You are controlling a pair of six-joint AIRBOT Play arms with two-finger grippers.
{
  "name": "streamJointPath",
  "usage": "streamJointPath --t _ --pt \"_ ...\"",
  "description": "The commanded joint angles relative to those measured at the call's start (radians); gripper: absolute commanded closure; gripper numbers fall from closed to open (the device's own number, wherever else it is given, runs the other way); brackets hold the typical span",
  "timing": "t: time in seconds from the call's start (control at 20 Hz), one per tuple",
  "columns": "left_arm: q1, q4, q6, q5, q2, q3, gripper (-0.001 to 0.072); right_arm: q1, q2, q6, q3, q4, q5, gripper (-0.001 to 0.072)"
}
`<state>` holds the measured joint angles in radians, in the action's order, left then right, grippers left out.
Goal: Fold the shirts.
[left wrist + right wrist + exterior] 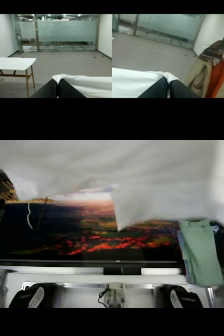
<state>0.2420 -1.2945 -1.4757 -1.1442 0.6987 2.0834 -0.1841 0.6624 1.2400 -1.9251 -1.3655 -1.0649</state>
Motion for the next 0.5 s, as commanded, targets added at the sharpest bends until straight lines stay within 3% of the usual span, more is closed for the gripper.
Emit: streamJointPath --t 0.0,0.2,0.3,0.45 --pt "0.001 -0.135 -0.038 -0.062 -0.100 -0.059 0.0676 0.000 -0.063 0.053 -0.019 -0.084 -0.121 0.0639" --pt "0.001 -0.135 -0.043 -0.093 -0.075 -0.192 0.0677 0.000 0.031 0.095 -0.018 -0.072 -0.354 0.0639" --pt "0.001 -0.135 0.007 -0.111 -0.047 -0.305 0.0676 0.000 0.119 0.100 0.003 -0.072 -0.465 0.0639" --pt "0.000 -0.135 0.032 -0.110 0.045 -0.517 0.0677 0.001 0.268 0.140 0.150 -0.007 -0.512 0.0639"
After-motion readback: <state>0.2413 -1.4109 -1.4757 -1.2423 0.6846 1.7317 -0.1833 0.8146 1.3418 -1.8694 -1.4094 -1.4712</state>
